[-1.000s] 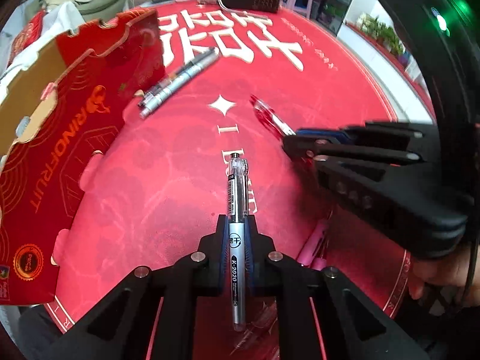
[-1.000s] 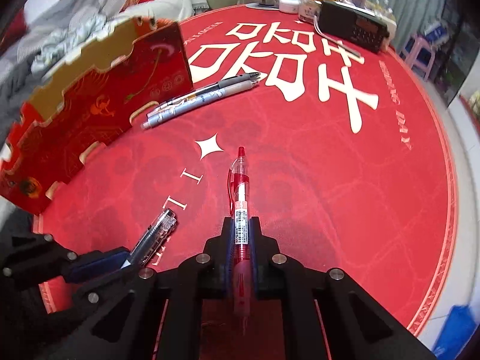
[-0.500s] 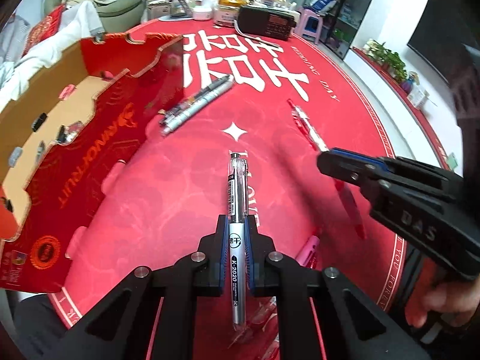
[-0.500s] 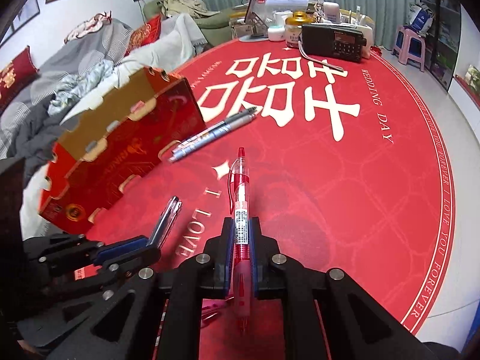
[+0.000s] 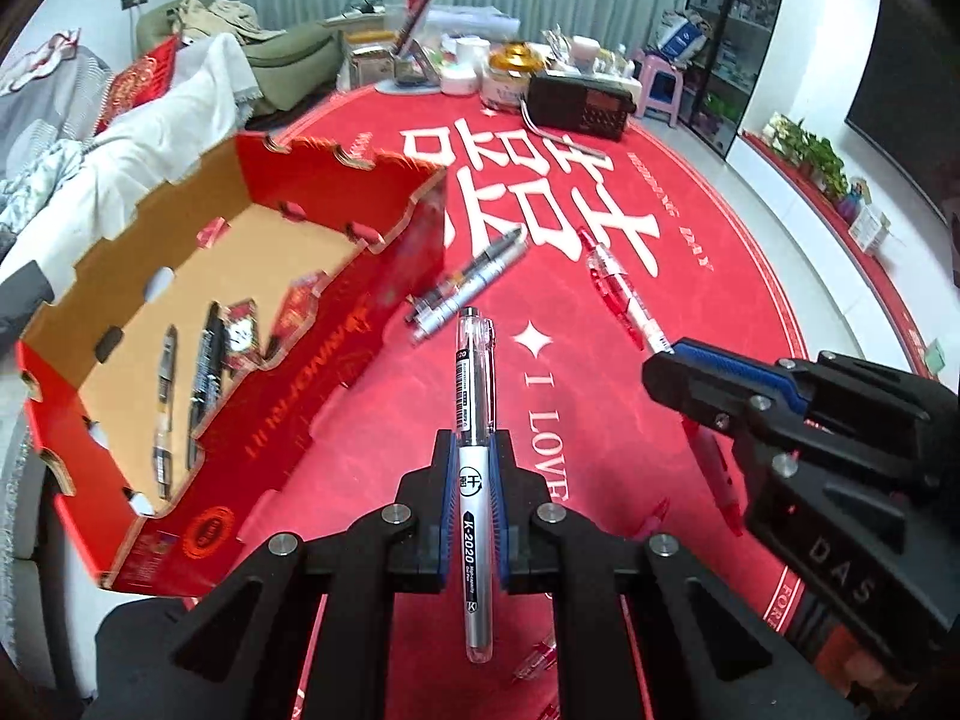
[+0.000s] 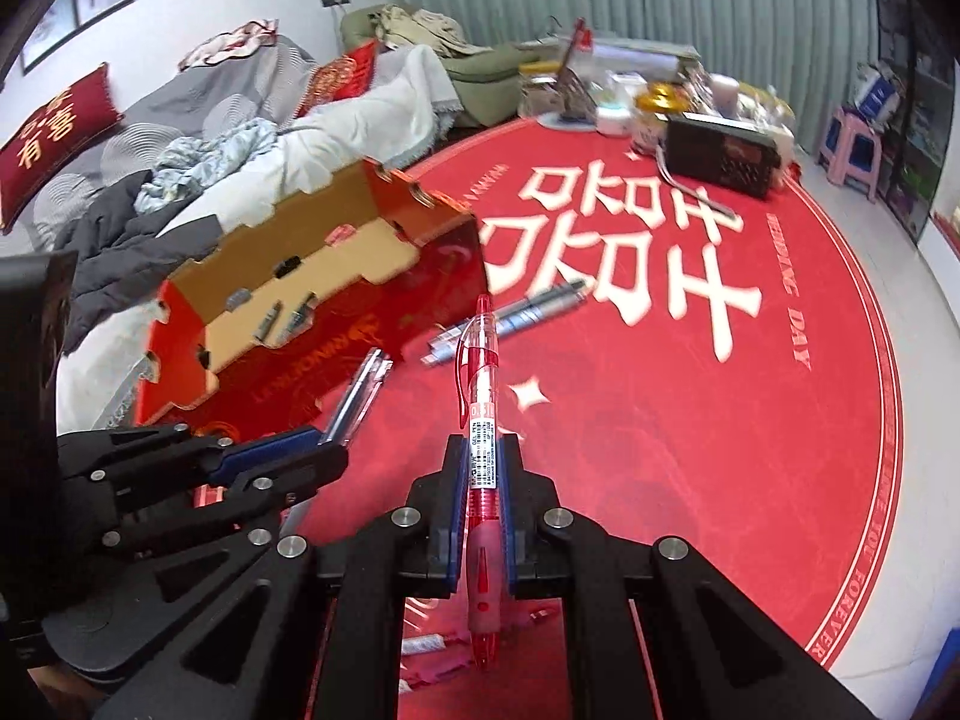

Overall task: Organize rigid objects
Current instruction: 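Lift the clear pen and red pen with both tools toward the cardboard box, then carry the clear pen and red pen with both tools over the box interior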

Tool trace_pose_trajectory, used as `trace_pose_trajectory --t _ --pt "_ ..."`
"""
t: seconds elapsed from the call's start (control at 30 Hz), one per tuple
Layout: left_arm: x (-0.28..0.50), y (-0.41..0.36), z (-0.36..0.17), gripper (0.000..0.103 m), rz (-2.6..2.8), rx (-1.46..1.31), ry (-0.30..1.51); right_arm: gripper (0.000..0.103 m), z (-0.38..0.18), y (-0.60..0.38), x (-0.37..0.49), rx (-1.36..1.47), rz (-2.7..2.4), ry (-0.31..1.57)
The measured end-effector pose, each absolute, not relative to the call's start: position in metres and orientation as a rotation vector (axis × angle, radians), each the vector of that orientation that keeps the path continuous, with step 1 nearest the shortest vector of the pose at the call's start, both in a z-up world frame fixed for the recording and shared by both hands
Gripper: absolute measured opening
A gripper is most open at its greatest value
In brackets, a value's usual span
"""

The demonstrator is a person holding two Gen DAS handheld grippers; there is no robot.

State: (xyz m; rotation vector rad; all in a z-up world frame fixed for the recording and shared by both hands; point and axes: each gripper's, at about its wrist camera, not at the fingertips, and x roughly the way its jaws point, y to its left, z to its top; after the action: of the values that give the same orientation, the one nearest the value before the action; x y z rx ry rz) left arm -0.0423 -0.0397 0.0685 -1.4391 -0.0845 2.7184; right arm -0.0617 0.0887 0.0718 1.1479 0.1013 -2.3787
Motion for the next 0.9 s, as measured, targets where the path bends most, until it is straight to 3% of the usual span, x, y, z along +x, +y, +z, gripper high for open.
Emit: trace_pose_trajectory --t 0.9 --pt "-0.048 -0.144 0.092 0.010 2.952 -1.445 -0.329 0.011 0.106 -0.031 -0.078 1.000 -2.271 0.314"
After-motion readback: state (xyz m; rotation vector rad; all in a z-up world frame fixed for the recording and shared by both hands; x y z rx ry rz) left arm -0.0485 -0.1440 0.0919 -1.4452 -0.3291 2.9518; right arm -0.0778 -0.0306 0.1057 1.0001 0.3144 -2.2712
